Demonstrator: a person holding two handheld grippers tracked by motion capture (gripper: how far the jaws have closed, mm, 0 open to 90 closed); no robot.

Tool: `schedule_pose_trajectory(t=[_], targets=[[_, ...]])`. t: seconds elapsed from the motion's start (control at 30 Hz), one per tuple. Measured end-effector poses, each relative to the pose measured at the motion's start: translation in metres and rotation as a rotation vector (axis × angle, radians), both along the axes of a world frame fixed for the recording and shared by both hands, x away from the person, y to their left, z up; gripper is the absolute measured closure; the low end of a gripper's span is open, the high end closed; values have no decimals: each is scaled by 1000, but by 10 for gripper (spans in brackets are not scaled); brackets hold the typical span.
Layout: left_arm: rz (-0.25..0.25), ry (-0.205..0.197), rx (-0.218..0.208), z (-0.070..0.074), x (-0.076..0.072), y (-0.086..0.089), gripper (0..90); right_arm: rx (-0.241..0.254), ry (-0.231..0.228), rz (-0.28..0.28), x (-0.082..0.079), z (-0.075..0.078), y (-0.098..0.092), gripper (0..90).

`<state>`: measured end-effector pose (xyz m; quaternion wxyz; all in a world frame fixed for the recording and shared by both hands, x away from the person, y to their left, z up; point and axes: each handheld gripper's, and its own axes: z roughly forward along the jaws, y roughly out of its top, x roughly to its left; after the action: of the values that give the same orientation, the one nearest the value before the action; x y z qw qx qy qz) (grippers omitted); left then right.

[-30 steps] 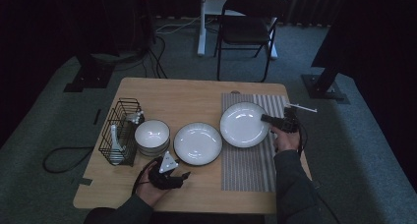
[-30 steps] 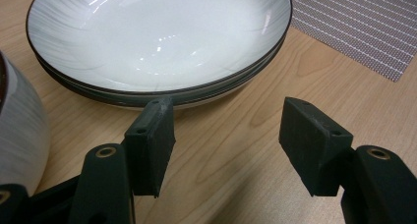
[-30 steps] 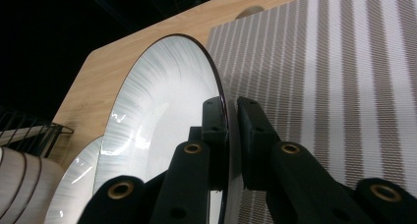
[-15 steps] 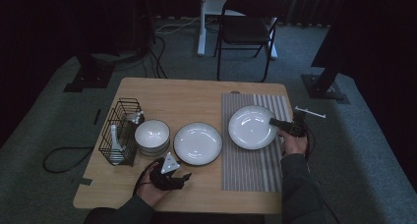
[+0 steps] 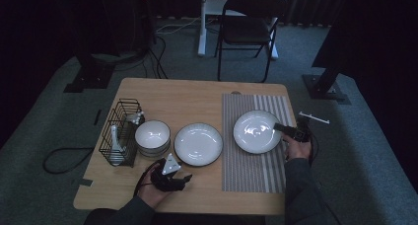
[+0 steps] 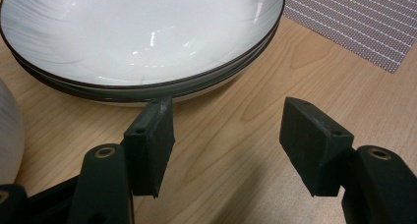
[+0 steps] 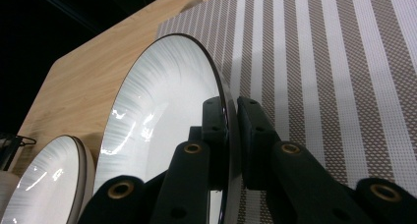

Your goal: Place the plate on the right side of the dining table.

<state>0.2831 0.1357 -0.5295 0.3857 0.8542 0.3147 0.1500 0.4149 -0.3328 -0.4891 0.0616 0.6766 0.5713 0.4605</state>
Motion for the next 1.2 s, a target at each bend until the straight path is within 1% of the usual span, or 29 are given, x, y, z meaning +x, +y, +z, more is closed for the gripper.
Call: schedule_pose_trajectory(t=[0.3, 0.7, 0.73, 0.87, 1.2], targets=[[-1, 2, 0, 0, 0, 0, 385, 9, 14, -13, 0, -8, -2, 833], [-1, 3, 0, -1, 0, -1, 385, 5, 33, -17, 1, -17, -4, 833], [-2, 4, 1, -1, 0, -1, 385, 8, 39, -18, 1, -18, -4, 832], [-2, 4, 1, -1, 0, -1, 385, 6, 33, -18, 1, -18, -5, 832], [-2, 4, 2, -1, 0, -1, 385, 4, 43, -12, 3, -20, -3, 831]])
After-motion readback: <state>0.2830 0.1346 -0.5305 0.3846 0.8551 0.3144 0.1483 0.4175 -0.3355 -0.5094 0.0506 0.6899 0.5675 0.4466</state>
